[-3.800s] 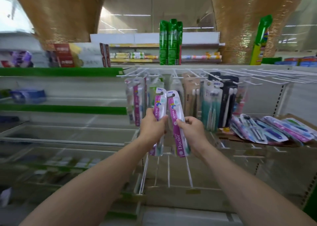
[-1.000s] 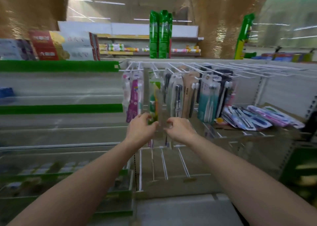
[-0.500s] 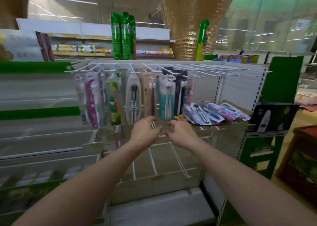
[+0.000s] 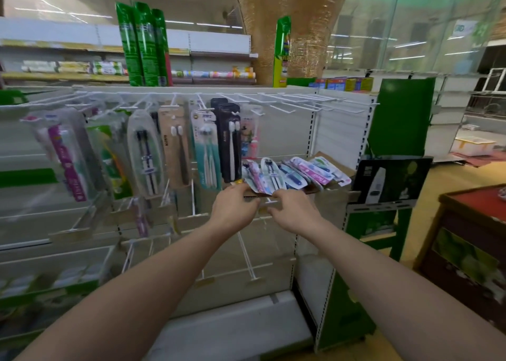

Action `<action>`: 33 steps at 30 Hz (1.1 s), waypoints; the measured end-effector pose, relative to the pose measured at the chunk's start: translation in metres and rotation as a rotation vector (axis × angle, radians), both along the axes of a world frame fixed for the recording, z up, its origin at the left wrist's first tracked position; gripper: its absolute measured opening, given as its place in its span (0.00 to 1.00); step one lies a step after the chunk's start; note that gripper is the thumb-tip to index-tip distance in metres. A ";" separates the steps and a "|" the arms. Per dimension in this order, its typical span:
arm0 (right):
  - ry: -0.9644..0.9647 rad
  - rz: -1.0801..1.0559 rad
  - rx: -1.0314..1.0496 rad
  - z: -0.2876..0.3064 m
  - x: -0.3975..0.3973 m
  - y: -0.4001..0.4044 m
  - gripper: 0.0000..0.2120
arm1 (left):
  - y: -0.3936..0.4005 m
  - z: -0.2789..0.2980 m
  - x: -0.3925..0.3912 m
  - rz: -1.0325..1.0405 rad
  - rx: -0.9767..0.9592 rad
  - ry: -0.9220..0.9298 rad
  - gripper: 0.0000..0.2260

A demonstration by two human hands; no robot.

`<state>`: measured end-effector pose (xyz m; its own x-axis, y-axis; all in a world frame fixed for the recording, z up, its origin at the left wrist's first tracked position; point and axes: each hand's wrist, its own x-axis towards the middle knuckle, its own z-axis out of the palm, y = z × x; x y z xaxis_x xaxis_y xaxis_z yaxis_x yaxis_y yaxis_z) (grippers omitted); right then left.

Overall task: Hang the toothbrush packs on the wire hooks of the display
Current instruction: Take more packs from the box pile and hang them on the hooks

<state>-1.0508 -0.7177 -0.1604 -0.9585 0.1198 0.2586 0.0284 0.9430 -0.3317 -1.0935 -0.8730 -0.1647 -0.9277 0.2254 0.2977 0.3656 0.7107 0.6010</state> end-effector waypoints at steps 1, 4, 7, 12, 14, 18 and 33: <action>-0.005 -0.005 -0.006 -0.002 0.001 0.008 0.18 | 0.007 -0.002 -0.001 0.001 -0.002 -0.013 0.16; -0.019 -0.021 -0.023 -0.008 0.000 0.030 0.18 | 0.026 -0.006 -0.008 -0.006 -0.015 -0.051 0.16; -0.013 -0.035 -0.070 -0.013 -0.006 0.047 0.19 | 0.043 -0.009 -0.018 -0.011 -0.025 -0.071 0.17; 0.003 -0.097 -0.126 -0.018 -0.030 0.067 0.17 | 0.066 -0.009 -0.051 -0.011 -0.039 -0.105 0.24; 0.003 -0.125 -0.108 -0.019 -0.043 0.079 0.15 | 0.077 -0.008 -0.066 -0.007 -0.056 -0.099 0.25; 0.017 -0.176 -0.094 -0.018 -0.071 0.106 0.12 | 0.098 -0.005 -0.099 -0.016 -0.056 -0.109 0.24; 0.098 -0.154 0.137 -0.031 -0.174 0.129 0.18 | 0.138 -0.023 -0.210 0.097 -0.257 -0.142 0.14</action>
